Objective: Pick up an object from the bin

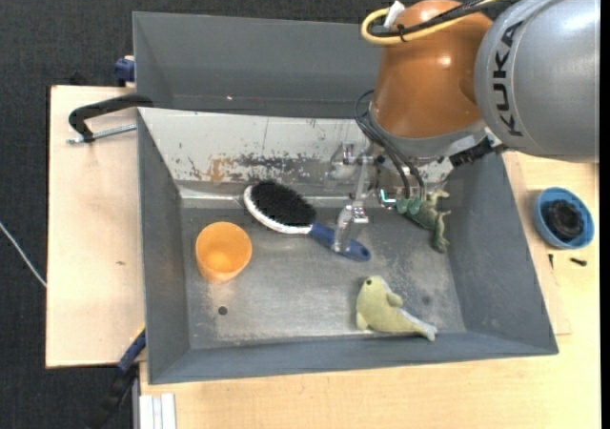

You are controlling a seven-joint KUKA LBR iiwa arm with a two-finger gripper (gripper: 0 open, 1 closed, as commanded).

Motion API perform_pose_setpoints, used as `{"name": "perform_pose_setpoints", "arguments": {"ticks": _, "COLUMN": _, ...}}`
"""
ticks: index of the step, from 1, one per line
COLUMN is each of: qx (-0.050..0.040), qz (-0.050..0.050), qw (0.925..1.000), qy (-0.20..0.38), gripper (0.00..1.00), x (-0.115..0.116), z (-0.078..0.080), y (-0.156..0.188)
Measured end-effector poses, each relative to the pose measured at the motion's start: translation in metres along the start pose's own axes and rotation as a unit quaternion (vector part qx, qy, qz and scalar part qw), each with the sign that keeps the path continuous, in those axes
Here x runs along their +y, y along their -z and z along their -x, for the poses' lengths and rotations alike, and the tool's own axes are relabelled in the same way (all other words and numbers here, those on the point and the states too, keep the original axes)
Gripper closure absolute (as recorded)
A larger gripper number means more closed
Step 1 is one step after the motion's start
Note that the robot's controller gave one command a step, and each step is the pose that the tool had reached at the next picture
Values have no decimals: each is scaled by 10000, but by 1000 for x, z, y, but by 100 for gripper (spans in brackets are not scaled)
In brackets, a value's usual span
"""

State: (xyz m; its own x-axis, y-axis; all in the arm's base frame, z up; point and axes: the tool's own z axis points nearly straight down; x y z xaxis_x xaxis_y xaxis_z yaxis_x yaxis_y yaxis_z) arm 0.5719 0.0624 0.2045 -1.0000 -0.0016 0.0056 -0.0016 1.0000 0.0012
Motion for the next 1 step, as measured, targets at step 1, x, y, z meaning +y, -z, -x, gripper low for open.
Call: {"name": "perform_pose_setpoints", "arguments": {"ticks": 1, "qx": -177, "qz": -37, "qw": 9912, "qy": 1314, "gripper": 0, "x": 18, "z": 27, "y": -121}}
